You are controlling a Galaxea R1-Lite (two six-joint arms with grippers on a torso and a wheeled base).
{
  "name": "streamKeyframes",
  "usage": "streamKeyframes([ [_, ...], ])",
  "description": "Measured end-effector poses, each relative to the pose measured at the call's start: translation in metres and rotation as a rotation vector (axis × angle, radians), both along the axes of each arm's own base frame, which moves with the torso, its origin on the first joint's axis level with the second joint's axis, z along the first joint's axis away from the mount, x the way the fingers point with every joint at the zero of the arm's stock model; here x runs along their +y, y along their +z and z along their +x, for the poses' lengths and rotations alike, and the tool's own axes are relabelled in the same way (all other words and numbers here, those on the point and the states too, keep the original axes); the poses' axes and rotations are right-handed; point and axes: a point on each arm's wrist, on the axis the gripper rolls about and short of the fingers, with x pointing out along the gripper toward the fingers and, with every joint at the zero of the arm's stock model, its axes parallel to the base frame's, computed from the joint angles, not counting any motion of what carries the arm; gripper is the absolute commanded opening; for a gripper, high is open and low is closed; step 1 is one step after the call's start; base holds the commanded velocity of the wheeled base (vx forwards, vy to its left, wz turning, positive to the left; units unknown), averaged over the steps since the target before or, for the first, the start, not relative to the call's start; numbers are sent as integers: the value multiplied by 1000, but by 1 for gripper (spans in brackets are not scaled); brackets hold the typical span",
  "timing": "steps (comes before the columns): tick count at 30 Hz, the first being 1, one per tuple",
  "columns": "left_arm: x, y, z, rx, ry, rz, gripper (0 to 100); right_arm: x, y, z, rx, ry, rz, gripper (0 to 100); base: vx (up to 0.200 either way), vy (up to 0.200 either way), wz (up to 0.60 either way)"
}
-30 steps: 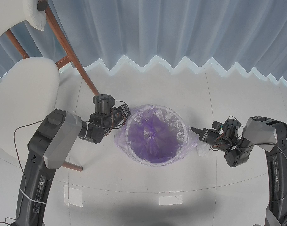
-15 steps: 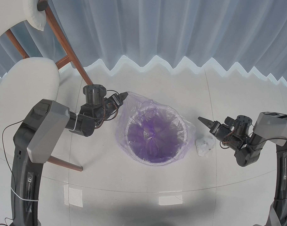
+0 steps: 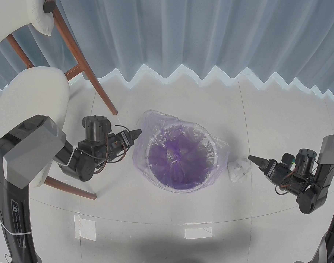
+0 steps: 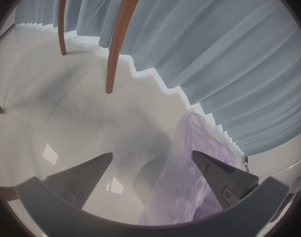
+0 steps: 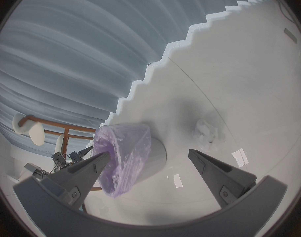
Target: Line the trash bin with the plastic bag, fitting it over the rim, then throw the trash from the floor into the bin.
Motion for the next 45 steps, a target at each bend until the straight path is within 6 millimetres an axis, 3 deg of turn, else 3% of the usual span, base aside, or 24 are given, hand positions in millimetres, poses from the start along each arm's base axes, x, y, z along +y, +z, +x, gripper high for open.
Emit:
streamKeyframes([
  [7,5,-18,-48,64,-37,46,100,9,1,-26,11,51,-47,100,0,0,0],
  [14,5,-17,-74,39,-69,69,100,29,-4,-11,-32,52,-79,100,0,0,0],
  [20,2,-25,-76,44,-68,88,100,40,-15,10,-44,56,-85,100,0,0,0],
  [29,0,-42,-73,47,-46,99,100,43,-30,18,-14,51,-95,100,0,0,0],
  [45,1,-63,-64,60,-6,115,100,54,-32,68,5,37,-107,100,0,0,0],
])
